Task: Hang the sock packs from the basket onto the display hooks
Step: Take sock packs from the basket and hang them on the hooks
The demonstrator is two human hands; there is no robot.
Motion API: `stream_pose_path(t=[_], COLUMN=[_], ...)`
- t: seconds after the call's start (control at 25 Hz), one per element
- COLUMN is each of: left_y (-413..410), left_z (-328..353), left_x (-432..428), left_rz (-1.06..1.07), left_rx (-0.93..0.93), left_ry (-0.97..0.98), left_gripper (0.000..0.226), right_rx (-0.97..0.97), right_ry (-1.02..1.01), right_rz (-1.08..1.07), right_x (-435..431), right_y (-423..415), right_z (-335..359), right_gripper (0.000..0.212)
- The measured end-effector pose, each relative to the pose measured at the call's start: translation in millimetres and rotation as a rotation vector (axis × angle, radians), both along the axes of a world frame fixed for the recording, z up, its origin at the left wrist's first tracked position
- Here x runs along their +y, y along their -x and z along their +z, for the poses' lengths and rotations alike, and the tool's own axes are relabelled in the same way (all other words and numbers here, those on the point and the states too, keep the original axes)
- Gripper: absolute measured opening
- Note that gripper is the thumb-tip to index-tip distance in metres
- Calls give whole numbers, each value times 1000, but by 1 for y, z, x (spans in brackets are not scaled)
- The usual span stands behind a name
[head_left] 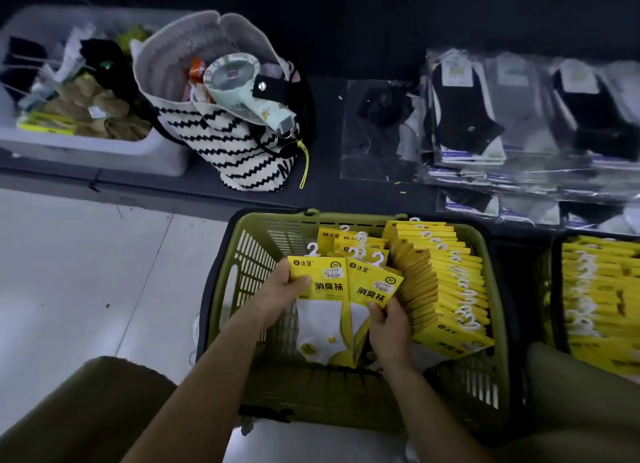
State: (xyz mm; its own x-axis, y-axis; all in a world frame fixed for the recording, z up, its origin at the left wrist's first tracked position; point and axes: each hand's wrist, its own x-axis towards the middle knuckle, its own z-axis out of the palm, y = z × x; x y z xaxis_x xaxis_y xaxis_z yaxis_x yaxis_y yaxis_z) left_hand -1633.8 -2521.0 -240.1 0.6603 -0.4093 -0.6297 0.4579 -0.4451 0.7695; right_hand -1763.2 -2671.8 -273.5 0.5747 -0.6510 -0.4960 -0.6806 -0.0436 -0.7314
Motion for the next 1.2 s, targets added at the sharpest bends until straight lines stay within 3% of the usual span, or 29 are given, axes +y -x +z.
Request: stream_pose_path(t=[0.12,0.28,0.4,0.52,0.68,0.8,0.88,1.0,1.08,1.2], left_y=[5,-3,-13,-25,-39,-7,25,49,47,35], left_z=[1,10,16,24,35,29,11,-21,-32,-42], left_x=[1,7,15,26,29,-6,-29,-42,-43,-47], left_rz=[106,41,83,226,156,-41,-129,-66,34,81], left_rx=[108,149,218,160,110,145,68,-131,-186,-79], left_ry=[95,178,293,331,358,138,-36,-244,-261,-120], left_gripper=[23,23,25,23,25,17,11,26,48,68], right_rx=[77,116,123,155,182,159,89,17,-32,-86], right_ry=[-22,-46,-71,-70,-50,-155,-273,-354,-339,-375], right_rz=[-61,-92,-132,-159,-109,-119,-264,-410,-313,-172], right_x=[-5,-2,-1,-6,-7,-8,-8,-7,-8,-17], right_y=[1,-1,-3,-2,-2,-1,-1,-1,-4,-14], right_z=[-4,-6,-5,-8,-13,-13,-7,3,6,2], right_gripper=[15,22,12,15,19,21,22,35,52,65])
